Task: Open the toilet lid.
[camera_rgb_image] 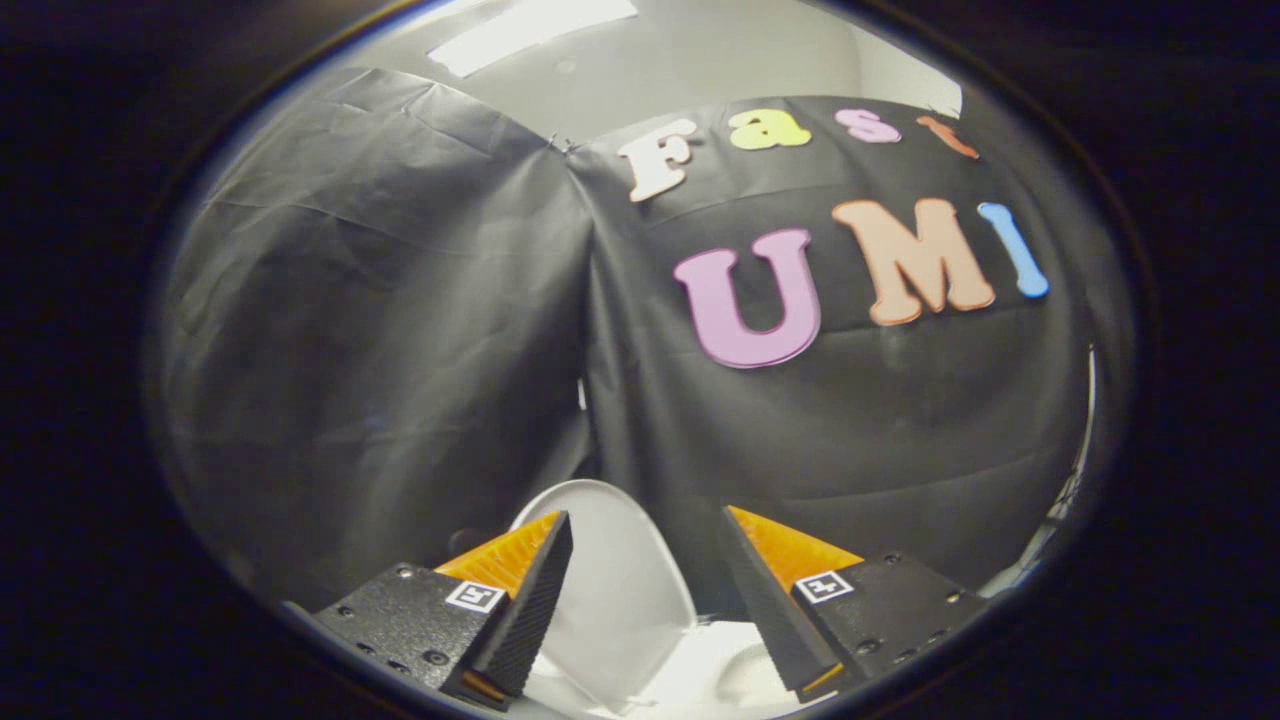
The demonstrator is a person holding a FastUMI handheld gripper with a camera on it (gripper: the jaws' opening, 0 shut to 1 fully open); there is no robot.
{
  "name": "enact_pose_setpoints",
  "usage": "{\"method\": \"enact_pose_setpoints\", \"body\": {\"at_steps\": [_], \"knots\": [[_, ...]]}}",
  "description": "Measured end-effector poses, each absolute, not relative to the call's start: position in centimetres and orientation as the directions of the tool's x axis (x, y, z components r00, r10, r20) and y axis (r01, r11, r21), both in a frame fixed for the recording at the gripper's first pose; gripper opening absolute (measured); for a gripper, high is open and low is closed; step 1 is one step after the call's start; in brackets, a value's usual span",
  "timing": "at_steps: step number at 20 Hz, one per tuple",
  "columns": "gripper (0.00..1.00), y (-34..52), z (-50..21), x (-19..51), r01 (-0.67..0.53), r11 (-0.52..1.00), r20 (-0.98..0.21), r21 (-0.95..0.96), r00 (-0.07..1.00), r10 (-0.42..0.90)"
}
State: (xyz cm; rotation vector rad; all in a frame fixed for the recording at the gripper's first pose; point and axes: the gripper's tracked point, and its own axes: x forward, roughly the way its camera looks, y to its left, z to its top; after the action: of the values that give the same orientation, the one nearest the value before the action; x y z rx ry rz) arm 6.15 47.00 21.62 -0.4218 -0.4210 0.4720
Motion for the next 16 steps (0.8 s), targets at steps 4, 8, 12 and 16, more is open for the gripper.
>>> {"method": "enact_pose_setpoints", "body": {"at_steps": [4, 8, 12, 16], "knots": [[0.90, 40.8, 24.5, 4.3, -0.249, 0.853, 0.366, -0.458, 0.822, 0.436], [0.90, 34.2, 26.0, 1.9, -0.147, 0.881, 0.430, -0.450, 0.829, 0.358], [0.90, 28.4, 26.6, -0.7, -0.072, 0.909, 0.479, -0.411, 0.831, 0.283], [0.90, 24.2, 26.4, -3.0, -0.018, 0.919, 0.505, -0.394, 0.831, 0.233]]}}
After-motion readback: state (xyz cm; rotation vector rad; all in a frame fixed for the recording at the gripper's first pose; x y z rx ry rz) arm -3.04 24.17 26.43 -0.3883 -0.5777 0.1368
